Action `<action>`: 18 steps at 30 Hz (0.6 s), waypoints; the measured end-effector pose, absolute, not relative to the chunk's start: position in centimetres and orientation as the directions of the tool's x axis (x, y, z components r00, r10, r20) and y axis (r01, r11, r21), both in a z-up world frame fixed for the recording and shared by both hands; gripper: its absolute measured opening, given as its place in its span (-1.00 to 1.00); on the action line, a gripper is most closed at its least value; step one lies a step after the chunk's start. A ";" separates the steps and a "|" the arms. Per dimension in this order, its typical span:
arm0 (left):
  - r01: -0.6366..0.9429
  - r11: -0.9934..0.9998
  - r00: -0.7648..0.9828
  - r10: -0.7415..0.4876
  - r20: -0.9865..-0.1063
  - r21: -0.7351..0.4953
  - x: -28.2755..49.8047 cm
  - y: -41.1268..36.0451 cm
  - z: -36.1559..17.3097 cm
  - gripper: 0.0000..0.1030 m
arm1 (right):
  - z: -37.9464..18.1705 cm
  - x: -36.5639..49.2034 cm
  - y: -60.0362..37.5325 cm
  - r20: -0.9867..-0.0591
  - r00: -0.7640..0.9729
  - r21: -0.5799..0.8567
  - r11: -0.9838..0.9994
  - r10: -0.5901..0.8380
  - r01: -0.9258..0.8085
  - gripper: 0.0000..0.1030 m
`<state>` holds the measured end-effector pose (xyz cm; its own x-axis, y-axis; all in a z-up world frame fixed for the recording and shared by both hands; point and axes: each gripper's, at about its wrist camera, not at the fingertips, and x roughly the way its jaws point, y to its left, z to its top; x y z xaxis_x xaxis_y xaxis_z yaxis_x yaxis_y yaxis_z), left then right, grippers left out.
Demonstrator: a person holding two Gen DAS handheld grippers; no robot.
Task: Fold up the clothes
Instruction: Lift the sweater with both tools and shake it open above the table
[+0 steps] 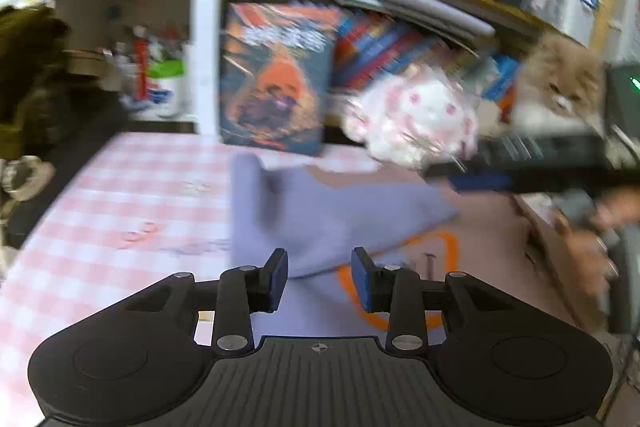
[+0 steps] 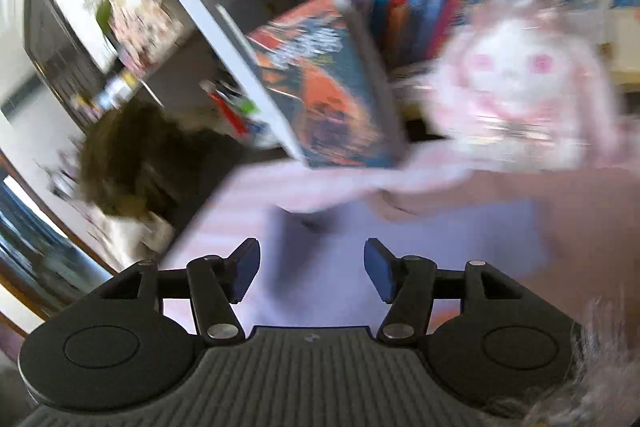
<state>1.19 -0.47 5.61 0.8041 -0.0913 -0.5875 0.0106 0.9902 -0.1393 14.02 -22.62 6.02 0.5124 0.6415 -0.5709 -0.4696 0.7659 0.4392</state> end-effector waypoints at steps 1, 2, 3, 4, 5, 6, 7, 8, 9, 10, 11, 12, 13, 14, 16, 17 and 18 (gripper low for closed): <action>0.031 0.990 0.797 -0.107 -0.594 -0.137 1.8 -1.2 5.2 -0.33 | 5.6 13.1 -24.1 -0.603 0.532 0.386 0.801 0.594 -0.457 0.08; 0.053 0.990 0.792 -0.121 -0.599 -0.129 2.5 -2.0 4.8 -0.33 | 5.1 12.2 -25.5 -0.639 0.546 0.332 0.835 0.542 -0.440 0.08; 0.076 0.990 0.787 -0.133 -0.602 -0.120 3.1 -2.8 4.4 -0.33 | 4.5 11.5 -26.8 -0.679 0.552 0.279 0.865 0.485 -0.417 0.08; 0.099 0.989 0.782 -0.145 -0.606 -0.110 3.8 -3.6 4.0 -0.33 | 3.8 10.7 -28.0 -0.713 0.555 0.223 0.889 0.428 -0.399 0.07; 0.122 0.988 0.777 -0.158 -0.609 -0.100 4.4 -4.4 3.6 -0.33 | 3.1 9.8 -29.1 -0.740 0.559 0.165 0.908 0.373 -0.386 0.04; 0.142 0.986 0.774 -0.163 -0.612 -0.083 5.1 -5.4 3.3 -0.33 | 2.5 9.0 -29.9 -0.757 0.562 0.122 0.917 0.333 -0.379 0.03; 0.162 0.985 0.772 -0.165 -0.613 -0.062 6.0 -6.4 3.1 -0.33 | 1.9 8.2 -30.7 -0.772 0.559 0.088 0.923 0.301 -0.375 0.01; 0.181 0.983 0.771 -0.167 -0.615 -0.040 6.8 -7.3 2.9 -0.33 | 1.3 7.5 -31.4 -0.787 0.553 0.060 0.926 0.273 -0.372 -0.06; 0.201 0.979 0.769 -0.169 -0.617 -0.019 7.6 -8.3 2.7 -0.33 | 0.8 6.8 -32.0 -0.800 0.545 0.036 0.927 0.250 -0.373 -0.15; 0.218 0.976 0.768 -0.171 -0.617 0.000 8.3 -9.4 2.6 -0.33 | 0.4 6.1 -32.4 -0.811 0.535 0.018 0.925 0.236 -0.379 -0.20; 0.234 0.972 0.767 -0.174 -0.617 0.017 9.0 -10.4 2.5 -0.33 | 0.0 5.4 -32.7 -0.819 0.527 0.002 0.921 0.225 -0.389 -0.33; 0.247 0.968 0.767 -0.177 -0.617 0.029 9.6 -11.4 2.5 -0.32 | -0.2 4.7 -32.8 -0.824 0.523 -0.011 0.915 0.220 -0.402 -0.41; 0.257 0.966 0.766 -0.180 -0.617 0.038 10.1 -12.3 2.5 -0.32 | -0.3 4.1 -32.9 -0.826 0.521 -0.028 0.907 0.217 -0.421 -0.45; 0.269 0.962 0.763 -0.184 -0.619 0.046 10.6 -13.3 2.5 -0.32 | -0.3 3.5 -32.9 -0.824 0.524 -0.050 0.893 0.216 -0.447 -0.59; 0.295 0.953 0.755 -0.191 -0.628 0.065 11.4 -14.9 2.3 -0.31 | -0.3 2.4 -32.9 -0.835 0.494 -0.050 0.860 0.243 -0.508 -0.85; 0.308 0.948 0.749 -0.192 -0.634 0.078 11.7 -15.6 2.1 -0.31 | -0.2 1.9 -32.9 -0.843 0.470 -0.039 0.842 0.261 -0.537 -0.86; 0.322 0.942 0.744 -0.191 -0.641 0.093 12.0 -16.3 1.8 -0.30 | -0.2 1.4 -32.8 -0.852 0.439 -0.017 0.823 0.285 -0.567 -0.87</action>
